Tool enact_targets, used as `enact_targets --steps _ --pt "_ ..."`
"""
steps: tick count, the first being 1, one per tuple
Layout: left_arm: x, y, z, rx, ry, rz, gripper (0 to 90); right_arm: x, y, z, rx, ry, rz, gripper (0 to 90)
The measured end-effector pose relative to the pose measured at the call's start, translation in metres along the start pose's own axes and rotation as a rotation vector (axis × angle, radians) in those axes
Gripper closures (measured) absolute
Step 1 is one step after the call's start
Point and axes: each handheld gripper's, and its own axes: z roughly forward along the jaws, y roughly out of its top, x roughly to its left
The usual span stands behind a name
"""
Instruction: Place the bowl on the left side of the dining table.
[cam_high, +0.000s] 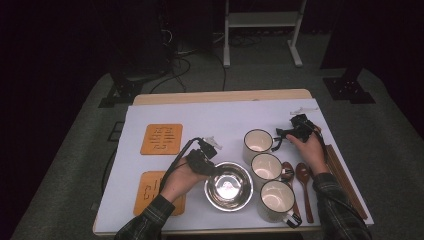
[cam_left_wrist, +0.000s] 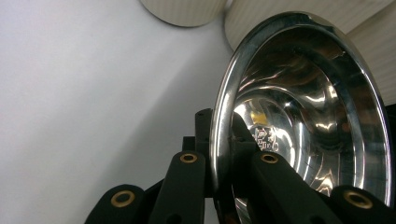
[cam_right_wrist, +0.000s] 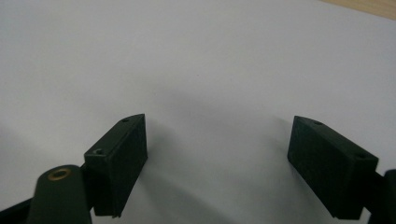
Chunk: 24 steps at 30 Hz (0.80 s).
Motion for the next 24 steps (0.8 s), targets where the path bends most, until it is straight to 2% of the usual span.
enact_targets --steps 5,11,24 --pt "0.005 0.003 -0.004 0.004 0.007 0.003 85.9 0.000 0.000 0.000 0.000 0.000 0.001 18.5" --pt "0.012 0.007 -0.009 -0.019 0.019 -0.008 85.9 0.000 0.000 0.000 0.000 0.000 0.001 18.5" --pt "0.035 0.007 -0.018 -0.036 0.050 -0.052 85.9 0.000 0.000 0.000 0.000 0.000 0.000 18.5"
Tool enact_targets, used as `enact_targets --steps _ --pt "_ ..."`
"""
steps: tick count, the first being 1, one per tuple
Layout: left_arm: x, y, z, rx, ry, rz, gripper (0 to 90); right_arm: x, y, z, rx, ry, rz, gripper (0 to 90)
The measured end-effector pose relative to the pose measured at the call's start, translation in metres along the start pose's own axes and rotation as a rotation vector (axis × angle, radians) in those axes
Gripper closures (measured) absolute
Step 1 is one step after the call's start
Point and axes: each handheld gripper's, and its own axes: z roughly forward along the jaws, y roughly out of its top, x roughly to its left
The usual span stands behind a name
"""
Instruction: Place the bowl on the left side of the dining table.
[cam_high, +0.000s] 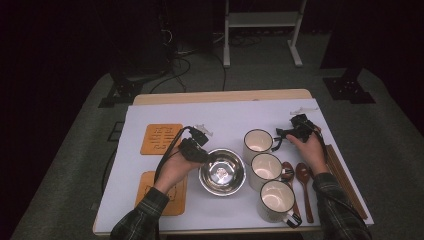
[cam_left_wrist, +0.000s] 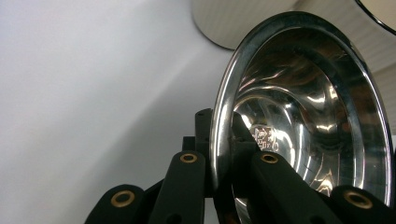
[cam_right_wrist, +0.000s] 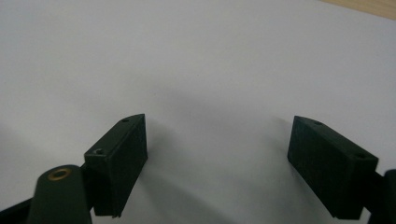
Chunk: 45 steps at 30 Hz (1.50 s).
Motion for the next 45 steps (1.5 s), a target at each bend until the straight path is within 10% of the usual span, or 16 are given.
enact_targets --steps 45 --pt "0.084 0.009 -0.039 -0.094 0.133 -0.150 85.8 0.000 0.000 0.000 0.000 -0.003 -0.002 18.5"
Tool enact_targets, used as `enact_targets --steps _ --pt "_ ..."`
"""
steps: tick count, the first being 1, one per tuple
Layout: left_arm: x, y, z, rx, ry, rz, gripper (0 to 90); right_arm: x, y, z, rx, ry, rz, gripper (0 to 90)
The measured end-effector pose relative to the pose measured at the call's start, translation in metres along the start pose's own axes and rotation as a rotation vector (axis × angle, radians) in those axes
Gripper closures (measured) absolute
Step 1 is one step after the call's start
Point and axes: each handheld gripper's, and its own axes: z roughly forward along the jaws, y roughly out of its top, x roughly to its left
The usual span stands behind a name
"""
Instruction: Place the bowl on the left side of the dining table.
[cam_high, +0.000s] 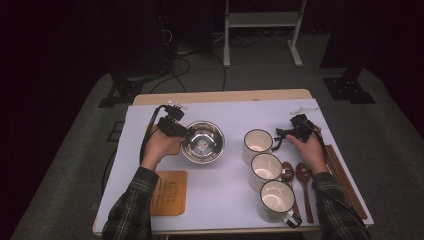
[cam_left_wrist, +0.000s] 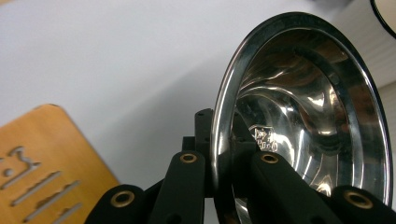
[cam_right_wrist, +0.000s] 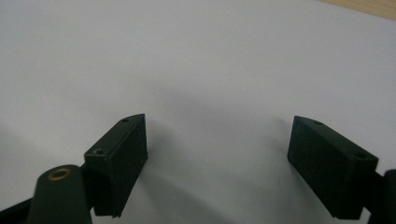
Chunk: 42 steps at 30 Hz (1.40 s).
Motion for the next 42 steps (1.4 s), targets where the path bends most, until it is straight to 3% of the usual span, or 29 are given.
enact_targets --steps 12,26,33,42 --pt "0.026 0.000 -0.004 -0.023 0.042 -0.048 85.8 0.000 0.000 0.000 -0.003 -0.002 -0.005 18.6" --pt "0.050 -0.006 0.000 0.015 0.102 -0.106 85.7 0.000 0.000 0.000 -0.001 0.000 0.000 18.6" --pt "0.061 -0.003 -0.003 0.001 0.138 -0.130 85.8 0.000 0.000 0.000 -0.001 0.000 0.000 18.6" --pt "0.080 -0.008 -0.006 0.025 0.177 -0.173 85.8 0.000 0.000 0.000 -0.001 0.000 -0.002 18.6"
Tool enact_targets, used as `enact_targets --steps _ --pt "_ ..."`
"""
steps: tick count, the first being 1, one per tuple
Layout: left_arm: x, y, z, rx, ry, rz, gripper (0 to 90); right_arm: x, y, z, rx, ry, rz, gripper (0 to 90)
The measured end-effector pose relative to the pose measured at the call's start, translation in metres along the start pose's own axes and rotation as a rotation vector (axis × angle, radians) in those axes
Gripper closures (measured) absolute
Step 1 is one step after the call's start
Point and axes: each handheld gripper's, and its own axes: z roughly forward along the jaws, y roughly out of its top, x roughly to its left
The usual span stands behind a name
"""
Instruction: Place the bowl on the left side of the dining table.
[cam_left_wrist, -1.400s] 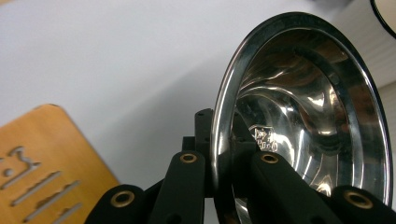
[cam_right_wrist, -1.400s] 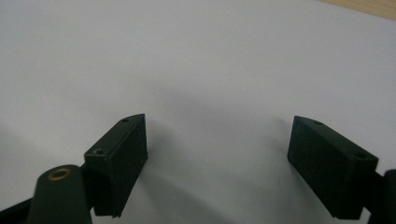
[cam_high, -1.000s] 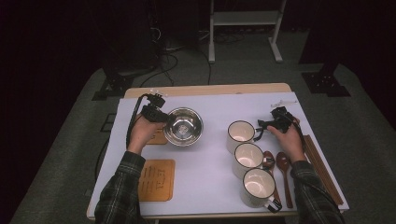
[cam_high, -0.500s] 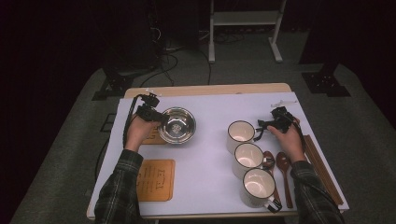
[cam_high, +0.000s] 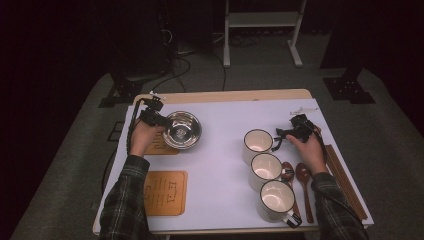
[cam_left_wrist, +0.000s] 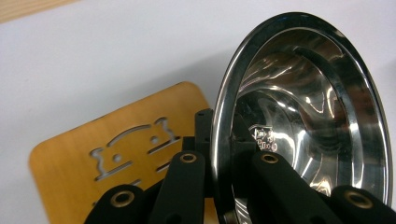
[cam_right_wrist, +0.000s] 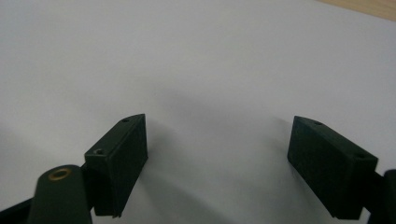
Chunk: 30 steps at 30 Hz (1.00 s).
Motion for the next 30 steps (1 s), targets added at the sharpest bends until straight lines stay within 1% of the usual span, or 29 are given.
enact_targets --steps 3,6,8,10,16,19,23,25,30 --pt "0.008 -0.001 -0.002 0.003 0.015 -0.016 85.8 0.000 0.000 0.000 -0.001 0.000 0.000 18.6" --pt "0.012 -0.002 -0.003 0.005 0.016 -0.027 85.7 0.000 0.000 0.000 -0.002 -0.001 -0.001 18.7" --pt "0.016 -0.004 -0.003 0.007 0.027 -0.038 85.7 0.000 0.000 0.000 -0.002 -0.001 -0.001 18.7" --pt "0.020 -0.005 -0.003 0.014 0.032 -0.040 85.7 0.000 0.000 0.000 -0.002 -0.001 -0.001 18.7" --pt "0.032 -0.012 -0.002 0.028 0.056 -0.071 85.7 0.000 0.000 0.000 -0.004 -0.001 -0.003 18.8" --pt "0.037 -0.015 -0.001 0.033 0.063 -0.089 85.7 0.000 0.000 0.000 -0.003 -0.001 -0.001 18.8" --pt "0.043 -0.018 -0.001 0.044 0.068 -0.101 85.6 0.000 0.000 0.000 -0.003 -0.001 -0.003 18.8" --pt "0.046 -0.019 0.000 0.041 0.065 -0.115 85.7 0.000 0.000 0.000 -0.003 -0.001 -0.002 18.8" --pt "0.050 -0.021 0.000 0.044 0.067 -0.123 85.9 0.001 0.000 0.000 -0.004 -0.001 -0.001 18.8"
